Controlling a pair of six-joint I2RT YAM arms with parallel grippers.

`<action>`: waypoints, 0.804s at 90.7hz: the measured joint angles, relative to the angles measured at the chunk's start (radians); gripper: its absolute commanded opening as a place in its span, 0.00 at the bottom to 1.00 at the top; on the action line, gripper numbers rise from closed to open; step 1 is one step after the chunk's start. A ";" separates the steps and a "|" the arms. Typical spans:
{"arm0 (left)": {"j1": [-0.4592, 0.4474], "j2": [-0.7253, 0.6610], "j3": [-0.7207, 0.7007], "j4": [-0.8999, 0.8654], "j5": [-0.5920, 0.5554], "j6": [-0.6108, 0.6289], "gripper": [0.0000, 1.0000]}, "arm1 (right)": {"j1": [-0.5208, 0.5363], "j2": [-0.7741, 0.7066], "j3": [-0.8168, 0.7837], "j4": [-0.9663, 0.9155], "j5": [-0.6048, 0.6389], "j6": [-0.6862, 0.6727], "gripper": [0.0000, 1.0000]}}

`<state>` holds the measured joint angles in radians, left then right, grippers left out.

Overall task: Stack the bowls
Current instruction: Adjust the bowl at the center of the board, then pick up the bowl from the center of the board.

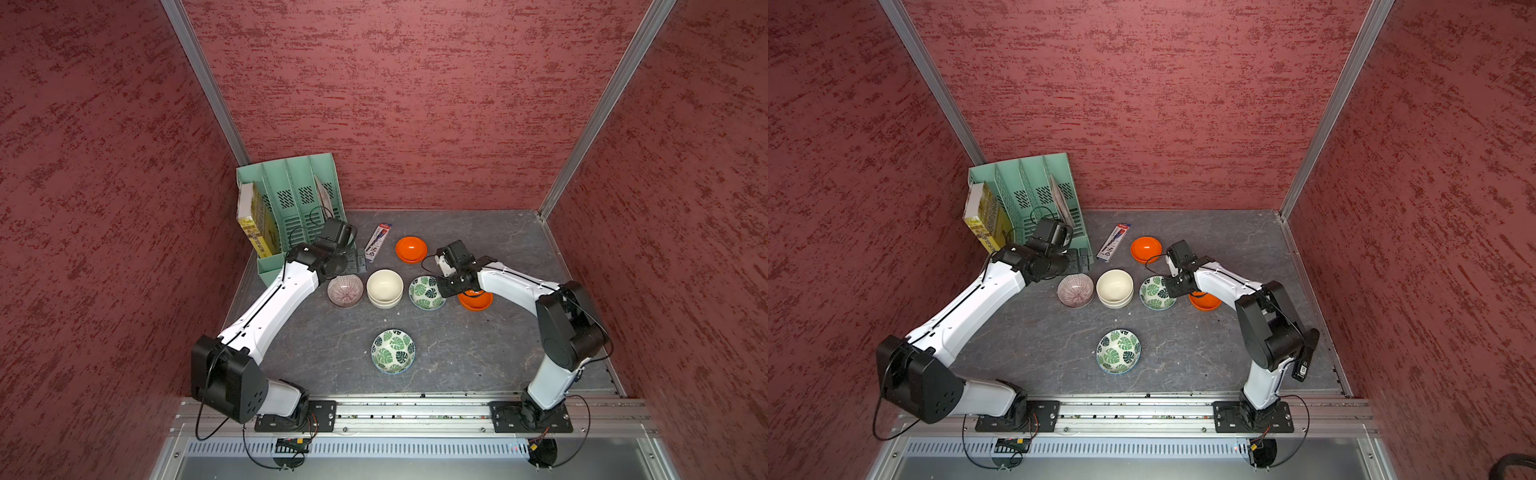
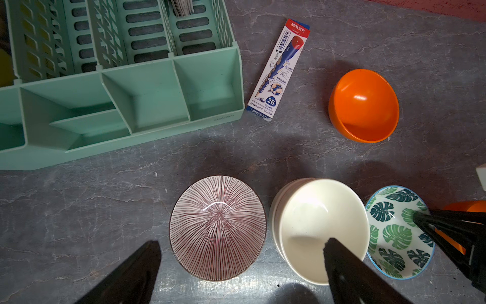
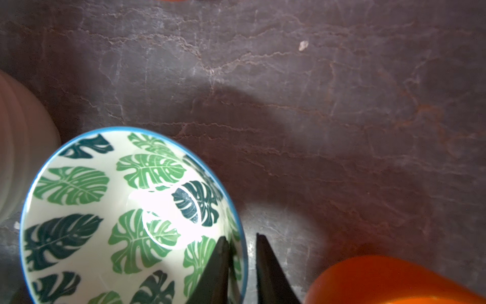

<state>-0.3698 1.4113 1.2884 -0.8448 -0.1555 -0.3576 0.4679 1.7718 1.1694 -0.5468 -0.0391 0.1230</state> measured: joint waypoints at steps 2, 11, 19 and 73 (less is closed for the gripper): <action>0.000 0.000 0.000 0.000 0.000 0.000 1.00 | 0.000 0.000 0.000 -0.001 0.002 -0.003 0.42; 0.000 0.000 0.000 0.000 0.000 0.000 1.00 | 0.000 -0.003 0.000 -0.002 0.011 0.000 0.49; 0.000 0.000 0.000 0.000 0.000 0.000 1.00 | 0.000 -0.021 -0.004 -0.002 0.020 0.003 0.51; -0.001 0.000 0.000 -0.002 0.005 0.000 1.00 | 0.002 0.175 0.392 0.041 0.023 0.145 0.53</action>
<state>-0.3706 1.4113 1.2884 -0.8463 -0.1501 -0.3580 0.4694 1.9472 1.5612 -0.5056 -0.0166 0.2676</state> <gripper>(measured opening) 0.996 0.527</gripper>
